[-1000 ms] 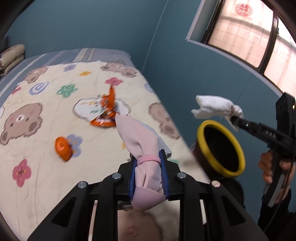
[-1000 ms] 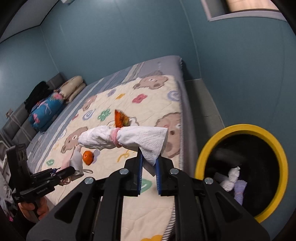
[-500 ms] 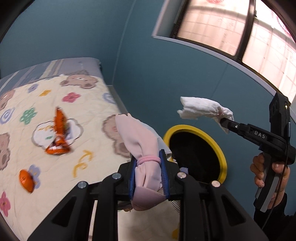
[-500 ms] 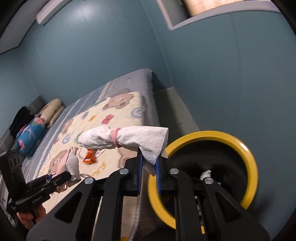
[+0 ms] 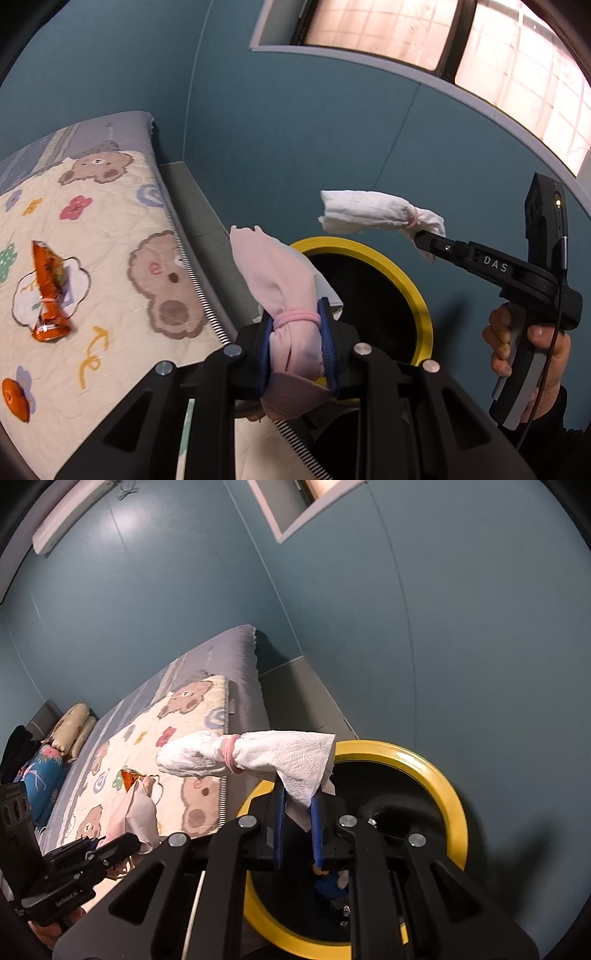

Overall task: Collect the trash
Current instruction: 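Carry the pink cloth and tissue bundle to the yellow bin, then open both tools over the bin to drop cloth and tissue, then move both open tools back over the orange peel and snack wrapper, then grasp the orange snack wrapper with the right tool while the left tool grasps the orange peel, then carry the orange peel and snack wrapper to the yellow bin, then open both tools over the bin to drop peel and wrapper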

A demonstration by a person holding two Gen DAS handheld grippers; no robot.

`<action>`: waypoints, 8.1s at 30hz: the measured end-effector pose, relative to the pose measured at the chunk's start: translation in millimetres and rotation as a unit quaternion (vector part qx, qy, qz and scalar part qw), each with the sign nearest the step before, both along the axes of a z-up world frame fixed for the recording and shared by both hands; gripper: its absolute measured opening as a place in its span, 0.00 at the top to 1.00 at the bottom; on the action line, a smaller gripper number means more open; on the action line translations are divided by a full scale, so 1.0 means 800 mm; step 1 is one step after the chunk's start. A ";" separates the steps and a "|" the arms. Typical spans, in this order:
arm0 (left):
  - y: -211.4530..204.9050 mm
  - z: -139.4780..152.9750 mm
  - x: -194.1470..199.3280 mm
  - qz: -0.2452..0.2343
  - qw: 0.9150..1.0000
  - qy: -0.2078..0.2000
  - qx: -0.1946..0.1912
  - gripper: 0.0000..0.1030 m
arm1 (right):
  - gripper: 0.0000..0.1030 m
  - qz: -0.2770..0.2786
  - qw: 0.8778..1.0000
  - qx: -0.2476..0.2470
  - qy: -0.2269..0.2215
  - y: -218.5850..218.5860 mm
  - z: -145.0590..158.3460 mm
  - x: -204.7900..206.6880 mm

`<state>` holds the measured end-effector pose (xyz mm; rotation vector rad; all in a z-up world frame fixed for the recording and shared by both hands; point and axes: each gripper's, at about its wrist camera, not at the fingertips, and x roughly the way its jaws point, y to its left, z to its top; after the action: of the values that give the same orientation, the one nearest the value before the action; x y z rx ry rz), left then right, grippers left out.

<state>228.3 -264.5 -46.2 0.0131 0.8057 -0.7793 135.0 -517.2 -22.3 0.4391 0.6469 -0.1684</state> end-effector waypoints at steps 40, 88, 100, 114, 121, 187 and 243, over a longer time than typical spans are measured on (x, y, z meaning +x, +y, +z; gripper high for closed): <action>0.000 -0.049 0.023 0.055 0.998 0.042 -0.004 0.22 | 0.36 -0.024 0.999 0.035 0.018 -0.022 -0.043 0.014; 0.430 -0.125 0.061 0.371 0.927 0.059 0.011 0.11 | 0.18 0.253 0.965 -0.034 0.058 0.384 -0.072 0.264; 0.442 -0.166 0.091 0.378 0.921 0.092 0.005 0.11 | 0.18 0.264 0.958 -0.047 0.099 0.435 -0.132 0.335; 0.425 -0.197 0.112 0.348 0.930 0.116 0.009 0.55 | 0.45 0.273 0.950 -0.069 0.137 0.487 -0.181 0.391; 0.424 -0.194 0.110 0.339 0.934 0.112 0.007 0.69 | 0.66 0.273 0.951 -0.046 0.136 0.482 -0.188 0.392; 0.135 0.047 -0.055 0.074 0.996 -0.045 -0.004 0.70 | 0.75 0.143 0.989 0.025 -0.024 0.124 0.015 0.031; -0.110 -0.078 0.061 -0.047 0.996 0.071 0.033 0.67 | 0.67 -0.048 0.998 0.009 0.045 -0.061 -0.088 0.056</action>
<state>277.0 -352.4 -108.9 0.0550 0.9712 -0.8503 179.9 -566.3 -93.1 0.4826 0.7163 -0.2758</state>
